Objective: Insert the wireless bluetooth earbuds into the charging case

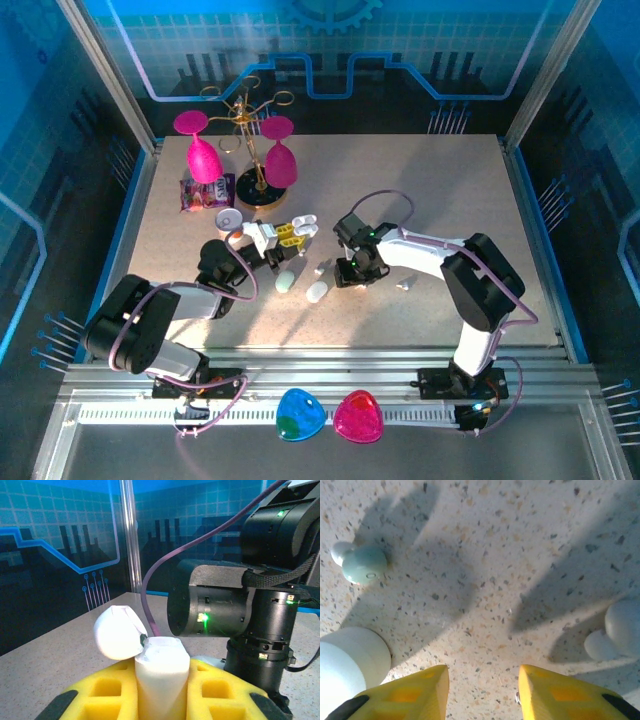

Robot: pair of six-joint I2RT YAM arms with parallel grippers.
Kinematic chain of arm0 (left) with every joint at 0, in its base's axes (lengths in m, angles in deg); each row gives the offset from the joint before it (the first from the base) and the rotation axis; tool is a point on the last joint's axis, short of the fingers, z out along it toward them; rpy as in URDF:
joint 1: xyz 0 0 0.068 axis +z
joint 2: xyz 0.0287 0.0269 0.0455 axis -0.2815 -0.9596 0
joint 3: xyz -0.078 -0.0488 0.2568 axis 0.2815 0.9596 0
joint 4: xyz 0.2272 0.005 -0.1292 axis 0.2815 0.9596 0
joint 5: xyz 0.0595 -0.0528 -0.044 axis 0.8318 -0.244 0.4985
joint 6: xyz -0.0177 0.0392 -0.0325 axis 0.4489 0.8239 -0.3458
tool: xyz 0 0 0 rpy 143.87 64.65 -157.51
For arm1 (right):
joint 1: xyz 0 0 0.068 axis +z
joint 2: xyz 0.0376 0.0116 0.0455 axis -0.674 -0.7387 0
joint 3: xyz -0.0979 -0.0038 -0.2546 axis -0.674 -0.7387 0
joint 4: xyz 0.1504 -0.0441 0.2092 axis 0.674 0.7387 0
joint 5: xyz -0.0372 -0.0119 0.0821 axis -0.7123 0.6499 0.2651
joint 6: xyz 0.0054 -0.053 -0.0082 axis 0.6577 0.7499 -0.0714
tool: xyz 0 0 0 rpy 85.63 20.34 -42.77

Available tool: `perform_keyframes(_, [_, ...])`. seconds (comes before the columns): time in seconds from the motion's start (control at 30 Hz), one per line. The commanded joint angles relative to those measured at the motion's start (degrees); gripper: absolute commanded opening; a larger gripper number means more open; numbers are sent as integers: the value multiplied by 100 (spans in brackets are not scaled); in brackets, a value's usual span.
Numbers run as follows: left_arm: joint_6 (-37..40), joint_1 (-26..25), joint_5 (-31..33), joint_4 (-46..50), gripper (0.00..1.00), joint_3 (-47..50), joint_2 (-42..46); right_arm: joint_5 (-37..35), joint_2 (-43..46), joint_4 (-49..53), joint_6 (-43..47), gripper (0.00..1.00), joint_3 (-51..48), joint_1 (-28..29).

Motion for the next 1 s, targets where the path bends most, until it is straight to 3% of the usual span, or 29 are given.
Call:
perform_keyframes(0.0, [34, 71, 88, -155, 4, 44, 100, -51, 216, 445, 109, 42, -156, 193])
perform_keyframes(0.3, [21, 72, 79, -156, 4, 5, 104, -383, 739, 785, 186, 42, -129, 370])
perform_keyframes(0.37, [16, 72, 71, -151, 4, -4, 118, -577, 1060, 564, -69, 47, -304, 371])
perform_keyframes(0.57, [15, 72, 32, -155, 4, -31, 91, -837, 1566, -84, -1475, 48, -1052, 188])
perform_keyframes(0.8, [-10, 74, -17, -152, 4, -48, 89, 299, 1225, 20, -2253, 44, -1039, -565])
perform_keyframes(0.97, [-2, 72, -20, -152, 4, -52, 83, 485, 996, 3, -2356, 43, -988, -613])
